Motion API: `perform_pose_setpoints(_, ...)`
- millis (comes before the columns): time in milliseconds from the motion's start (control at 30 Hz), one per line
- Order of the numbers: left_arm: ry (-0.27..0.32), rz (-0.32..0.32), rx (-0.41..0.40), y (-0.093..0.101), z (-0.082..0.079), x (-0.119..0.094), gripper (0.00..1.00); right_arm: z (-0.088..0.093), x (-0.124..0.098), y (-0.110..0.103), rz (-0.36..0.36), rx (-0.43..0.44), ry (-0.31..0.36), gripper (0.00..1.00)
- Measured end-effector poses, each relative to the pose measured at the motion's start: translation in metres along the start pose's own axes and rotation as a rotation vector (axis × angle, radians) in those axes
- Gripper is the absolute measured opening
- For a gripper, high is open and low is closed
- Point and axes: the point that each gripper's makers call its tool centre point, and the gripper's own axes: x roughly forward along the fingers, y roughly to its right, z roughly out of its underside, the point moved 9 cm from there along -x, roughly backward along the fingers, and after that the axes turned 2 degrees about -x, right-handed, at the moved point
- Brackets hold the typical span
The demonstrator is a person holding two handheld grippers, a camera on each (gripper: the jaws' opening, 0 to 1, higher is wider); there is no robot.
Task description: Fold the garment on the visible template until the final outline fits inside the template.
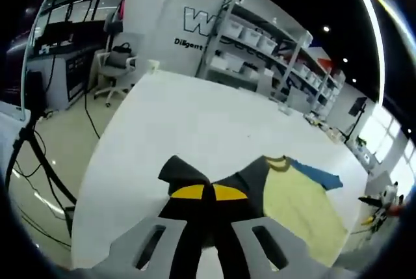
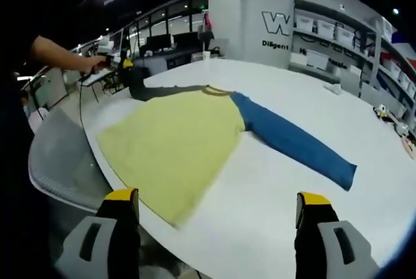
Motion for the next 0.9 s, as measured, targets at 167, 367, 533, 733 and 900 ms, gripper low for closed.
perform_pose_setpoints(167, 0.015, 0.050, 0.020, 0.021, -0.014, 0.005, 0.00, 0.001, 0.000, -0.001, -0.007, -0.007, 0.007, 0.99)
perform_pose_setpoints(367, 0.042, 0.117, 0.047, 0.048, -0.033, 0.011, 0.00, 0.004, -0.002, 0.001, -0.011, 0.000, 0.013, 0.99)
perform_pose_setpoints(533, 0.049, 0.176, 0.084, 0.079, -0.047, 0.015, 0.00, 0.006, -0.004, 0.002, -0.012, -0.001, 0.019, 0.99)
perform_pose_setpoints(733, 0.063, 0.257, 0.158, 0.118, -0.059, 0.019, 0.00, 0.010, -0.007, 0.004, -0.007, 0.008, 0.021, 0.99)
perform_pose_setpoints(900, 0.074, 0.298, 0.180, 0.145, -0.066, 0.020, 0.00, 0.012, -0.009, 0.005, 0.000, 0.021, 0.027, 0.99)
